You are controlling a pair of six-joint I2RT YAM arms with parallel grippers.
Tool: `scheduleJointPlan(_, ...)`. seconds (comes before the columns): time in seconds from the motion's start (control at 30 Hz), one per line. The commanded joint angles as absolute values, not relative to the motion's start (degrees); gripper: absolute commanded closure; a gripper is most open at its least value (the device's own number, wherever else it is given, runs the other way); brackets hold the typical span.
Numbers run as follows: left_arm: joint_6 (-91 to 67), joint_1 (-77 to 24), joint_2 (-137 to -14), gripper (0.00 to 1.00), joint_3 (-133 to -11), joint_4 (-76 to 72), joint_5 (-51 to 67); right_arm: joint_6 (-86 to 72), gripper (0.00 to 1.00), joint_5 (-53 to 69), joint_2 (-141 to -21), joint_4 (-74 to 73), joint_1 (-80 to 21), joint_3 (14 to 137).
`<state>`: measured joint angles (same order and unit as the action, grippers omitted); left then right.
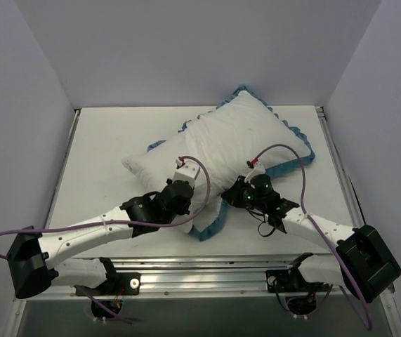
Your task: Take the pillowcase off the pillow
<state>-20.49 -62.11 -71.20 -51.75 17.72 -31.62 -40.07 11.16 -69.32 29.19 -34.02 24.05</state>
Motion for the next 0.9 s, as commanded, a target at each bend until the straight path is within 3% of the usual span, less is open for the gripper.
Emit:
scheduleJointPlan(0.0,-26.36,-59.25,-66.19,0.98,-57.03,30.88,-34.01,-36.30,1.00,5.90,-67.51,22.71,-28.50,30.13)
scheduleJointPlan(0.27,-28.30,-50.82,-54.87,0.98,-62.22,47.10,-36.47,-36.21,1.00,4.39,-64.34,11.17,-10.48,40.59)
scheduleJointPlan(0.53,-27.51,-45.44,-46.76,0.98,-66.27,57.12,-36.92,-39.81,1.00,11.94,-64.86,5.72,8.43,45.61)
scheduleJointPlan(0.77,-31.02,-45.79,-44.30,0.98,-59.95,52.31,-16.73,-37.01,1.00,20.37,-61.71,2.64,8.44,43.60)
scheduleJointPlan(0.8,-32.77,-45.88,-44.30,0.98,-57.85,49.68,-11.83,-35.96,0.96,21.00,-60.66,0.90,8.26,42.72)
scheduleJointPlan(0.83,-33.22,-46.31,-44.82,0.94,-57.05,48.53,-9.60,-35.43,0.86,21.35,-58.38,0.27,7.91,42.37)
scheduleJointPlan(0.87,-33.57,-46.49,-45.17,0.82,-56.52,47.65,-7.67,-34.90,0.78,21.79,-57.05,-1.65,7.65,42.02)
